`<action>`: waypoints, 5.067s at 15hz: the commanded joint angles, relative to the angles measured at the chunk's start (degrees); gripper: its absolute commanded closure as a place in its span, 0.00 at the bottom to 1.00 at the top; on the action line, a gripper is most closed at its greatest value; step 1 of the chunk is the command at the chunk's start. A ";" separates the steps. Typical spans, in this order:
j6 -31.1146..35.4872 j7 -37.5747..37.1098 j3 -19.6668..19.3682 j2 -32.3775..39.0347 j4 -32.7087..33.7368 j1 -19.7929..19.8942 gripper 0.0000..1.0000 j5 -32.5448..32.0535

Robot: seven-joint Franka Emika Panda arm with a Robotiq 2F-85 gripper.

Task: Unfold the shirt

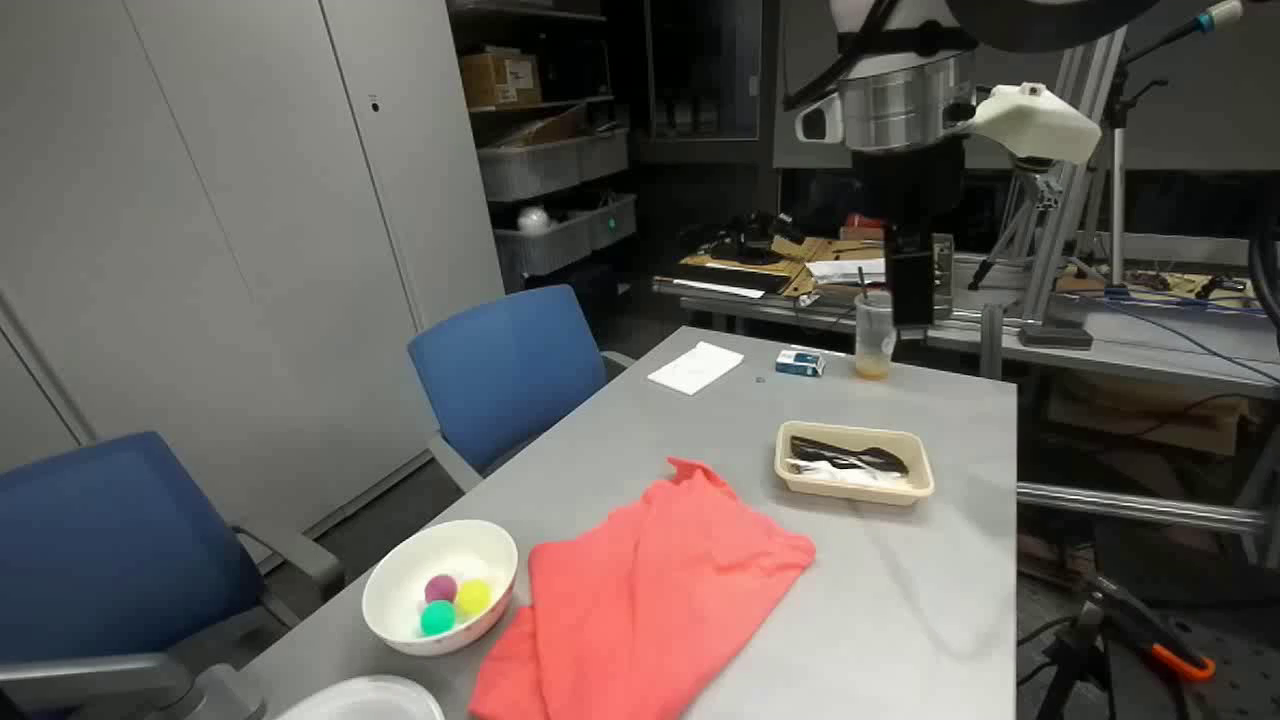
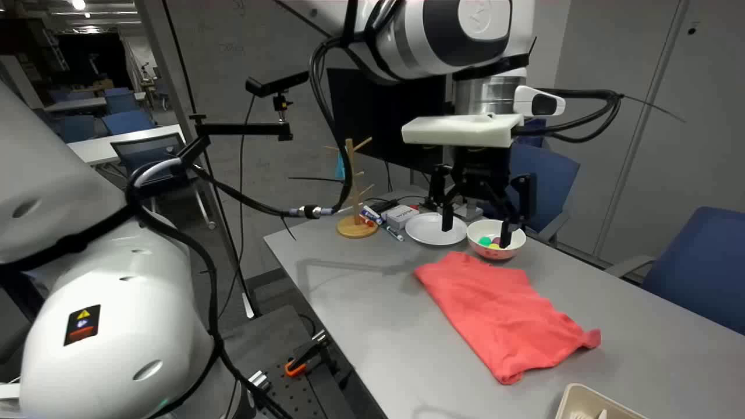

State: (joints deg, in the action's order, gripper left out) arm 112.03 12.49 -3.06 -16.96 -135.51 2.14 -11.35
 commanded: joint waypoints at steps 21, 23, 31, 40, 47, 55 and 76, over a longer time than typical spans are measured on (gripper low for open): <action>-0.10 -0.04 -0.13 0.04 0.07 -0.17 0.00 -0.02; -0.10 -0.04 -0.13 0.04 0.07 -0.17 0.00 -0.02; -0.10 -0.04 -0.13 0.04 0.07 -0.17 0.00 -0.02; 5.07 -0.69 1.00 5.19 3.08 -2.20 0.00 4.11; 14.73 -7.88 3.45 16.03 10.49 -3.02 0.00 5.38; 15.22 -8.22 3.86 19.47 12.28 -3.04 0.00 7.43; 28.42 -8.22 6.73 38.90 22.36 -4.18 0.00 11.55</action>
State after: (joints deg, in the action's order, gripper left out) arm 140.56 4.24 3.80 21.94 -113.23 -1.91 0.13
